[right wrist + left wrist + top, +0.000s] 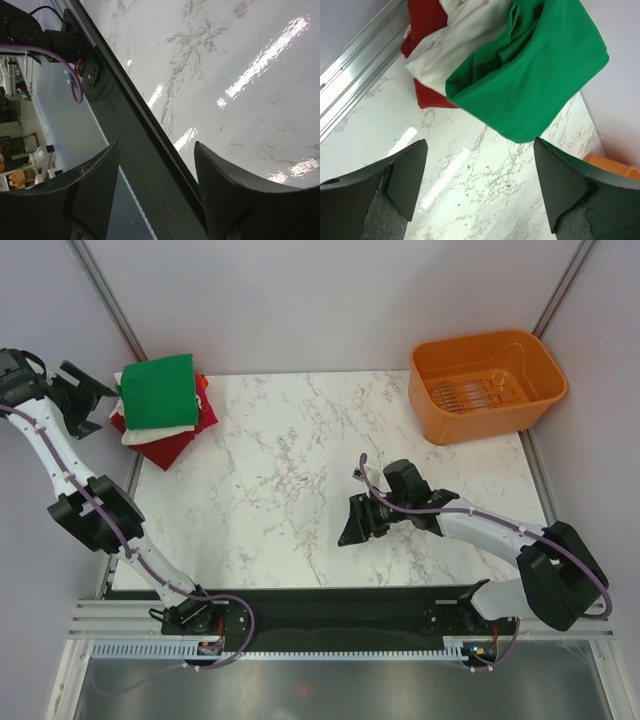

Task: Fold and stack the t-shirts
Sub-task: Neatly place the folded tshirt to the corner

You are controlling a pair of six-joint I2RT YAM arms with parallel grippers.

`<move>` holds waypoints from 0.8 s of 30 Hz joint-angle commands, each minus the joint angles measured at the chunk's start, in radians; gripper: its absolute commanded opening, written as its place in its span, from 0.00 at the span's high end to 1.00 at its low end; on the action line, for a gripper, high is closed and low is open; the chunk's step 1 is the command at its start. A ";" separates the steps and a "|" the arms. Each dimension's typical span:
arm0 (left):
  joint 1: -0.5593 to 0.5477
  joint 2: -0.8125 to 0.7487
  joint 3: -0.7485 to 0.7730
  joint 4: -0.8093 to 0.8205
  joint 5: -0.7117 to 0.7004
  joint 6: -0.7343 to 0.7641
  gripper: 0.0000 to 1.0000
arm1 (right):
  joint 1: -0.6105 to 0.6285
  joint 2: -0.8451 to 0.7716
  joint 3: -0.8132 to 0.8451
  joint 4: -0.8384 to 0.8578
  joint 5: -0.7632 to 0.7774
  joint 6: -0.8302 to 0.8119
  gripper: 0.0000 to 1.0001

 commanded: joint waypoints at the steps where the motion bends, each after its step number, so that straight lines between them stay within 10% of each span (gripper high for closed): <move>1: 0.188 -0.175 -0.038 0.064 -0.245 -0.227 0.06 | 0.028 -0.050 0.046 0.019 -0.007 -0.007 0.30; 17: -0.160 -0.968 -1.028 0.502 -0.061 -0.127 0.05 | 0.080 -0.431 0.270 -0.004 0.228 0.070 0.21; 24: -0.361 -1.184 -1.317 0.611 0.042 -0.024 0.07 | 0.079 -0.518 0.325 -0.043 0.282 0.059 0.02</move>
